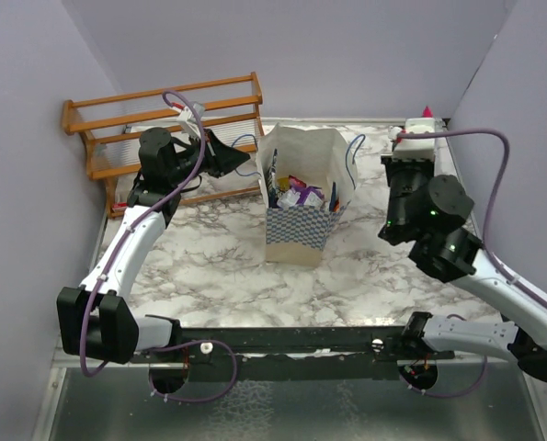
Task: Take the snacks out of the paper bag
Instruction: Place the snack at the center of the board.
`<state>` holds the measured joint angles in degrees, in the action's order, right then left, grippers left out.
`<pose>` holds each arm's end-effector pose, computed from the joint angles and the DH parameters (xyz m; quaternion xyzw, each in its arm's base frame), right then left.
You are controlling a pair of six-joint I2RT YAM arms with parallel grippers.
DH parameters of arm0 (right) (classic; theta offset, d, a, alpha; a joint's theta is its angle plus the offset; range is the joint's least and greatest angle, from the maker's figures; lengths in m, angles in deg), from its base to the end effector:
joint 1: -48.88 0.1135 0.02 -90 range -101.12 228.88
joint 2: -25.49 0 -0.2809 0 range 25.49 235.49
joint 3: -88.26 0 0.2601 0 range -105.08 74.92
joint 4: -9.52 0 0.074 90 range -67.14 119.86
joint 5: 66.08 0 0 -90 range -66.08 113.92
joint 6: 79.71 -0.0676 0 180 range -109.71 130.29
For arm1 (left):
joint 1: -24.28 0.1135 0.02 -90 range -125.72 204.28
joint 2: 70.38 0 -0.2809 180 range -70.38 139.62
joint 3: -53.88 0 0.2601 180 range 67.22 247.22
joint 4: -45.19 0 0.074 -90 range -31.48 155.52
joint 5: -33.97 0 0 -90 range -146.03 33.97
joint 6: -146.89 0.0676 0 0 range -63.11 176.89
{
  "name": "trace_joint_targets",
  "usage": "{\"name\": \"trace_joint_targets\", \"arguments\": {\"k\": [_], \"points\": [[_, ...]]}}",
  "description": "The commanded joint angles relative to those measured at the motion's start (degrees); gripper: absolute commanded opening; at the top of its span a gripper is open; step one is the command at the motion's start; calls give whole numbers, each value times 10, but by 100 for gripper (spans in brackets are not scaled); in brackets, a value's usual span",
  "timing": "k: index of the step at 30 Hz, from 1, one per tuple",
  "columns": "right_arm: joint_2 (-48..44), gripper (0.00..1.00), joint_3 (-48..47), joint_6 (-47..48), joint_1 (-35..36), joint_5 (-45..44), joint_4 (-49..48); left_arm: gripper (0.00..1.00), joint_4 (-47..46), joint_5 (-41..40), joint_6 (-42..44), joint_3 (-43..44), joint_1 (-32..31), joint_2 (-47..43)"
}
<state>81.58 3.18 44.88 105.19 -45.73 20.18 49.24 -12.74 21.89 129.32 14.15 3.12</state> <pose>0.1544 0.1174 0.5033 -0.0177 0.6671 -0.2030 0.7166 0.3101 -0.1025 0.3871 0.1059 0.7087 -0.4928 0.4937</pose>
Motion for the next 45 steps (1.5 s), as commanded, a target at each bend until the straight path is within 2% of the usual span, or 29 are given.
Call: {"name": "trace_joint_targets", "arguments": {"k": [1,4,5,8,13,20,23,27,31,33,37,41,45], "points": [[28,1,9,-139,-59,79,28,0,5,3,11,12,3,-6],[64,1,-15,-291,-187,201,159,0,7,2,14,10,3,-11],[75,1,-14,-320,-228,245,175,0,7,0,15,9,3,-13],[113,1,-2,-381,-303,336,194,0,10,0,16,10,4,-14],[185,1,6,-460,-385,455,187,0,13,2,15,12,5,-14],[276,1,-5,-504,-455,544,114,0,-1,10,4,6,4,-12],[332,1,-53,-515,-458,564,98,0,0,8,6,6,5,-14],[401,1,-131,-556,-467,658,78,0,6,4,14,8,5,-17],[434,1,-190,-597,-486,691,69,0,13,-2,21,8,9,-17],[428,1,-180,-616,-499,692,39,0,12,-1,21,8,11,-15],[435,1,-103,-702,-551,704,-36,0,3,8,14,5,14,-13],[484,1,-60,-758,-613,754,-27,0,2,8,20,5,14,-16],[493,1,5,-766,-660,761,-38,0,-11,25,20,2,14,-18]]}}
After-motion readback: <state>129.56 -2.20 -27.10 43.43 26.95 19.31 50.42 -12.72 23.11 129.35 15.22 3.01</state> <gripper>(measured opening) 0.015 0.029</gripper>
